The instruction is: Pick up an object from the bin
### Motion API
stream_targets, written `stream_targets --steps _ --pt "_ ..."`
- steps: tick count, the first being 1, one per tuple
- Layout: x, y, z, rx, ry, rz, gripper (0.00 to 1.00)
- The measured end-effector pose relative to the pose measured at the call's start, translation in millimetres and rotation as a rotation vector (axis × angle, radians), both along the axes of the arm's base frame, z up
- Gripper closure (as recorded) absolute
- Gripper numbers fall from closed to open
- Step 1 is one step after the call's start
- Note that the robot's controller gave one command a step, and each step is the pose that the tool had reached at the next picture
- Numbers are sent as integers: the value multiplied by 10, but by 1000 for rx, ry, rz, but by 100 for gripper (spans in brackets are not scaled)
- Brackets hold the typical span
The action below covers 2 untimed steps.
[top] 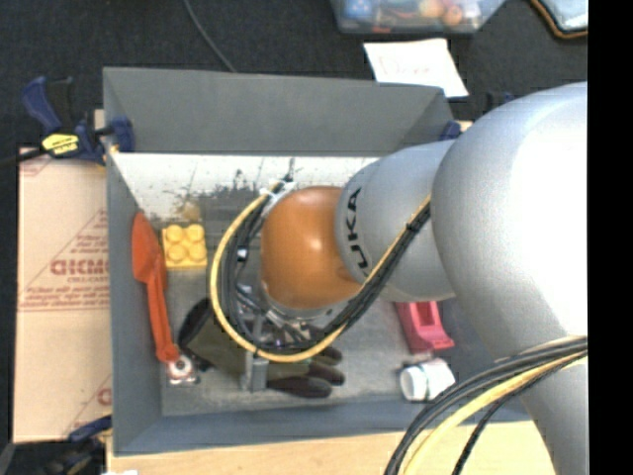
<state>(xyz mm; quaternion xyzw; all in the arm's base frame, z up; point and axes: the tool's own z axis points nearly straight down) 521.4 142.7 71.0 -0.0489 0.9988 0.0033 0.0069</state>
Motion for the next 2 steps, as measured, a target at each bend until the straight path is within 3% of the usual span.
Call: stream_targets --steps 1,2 --pt "22 120 -7 0 12 -250 0" --pt "12 0 8 1 -1 -7 0"
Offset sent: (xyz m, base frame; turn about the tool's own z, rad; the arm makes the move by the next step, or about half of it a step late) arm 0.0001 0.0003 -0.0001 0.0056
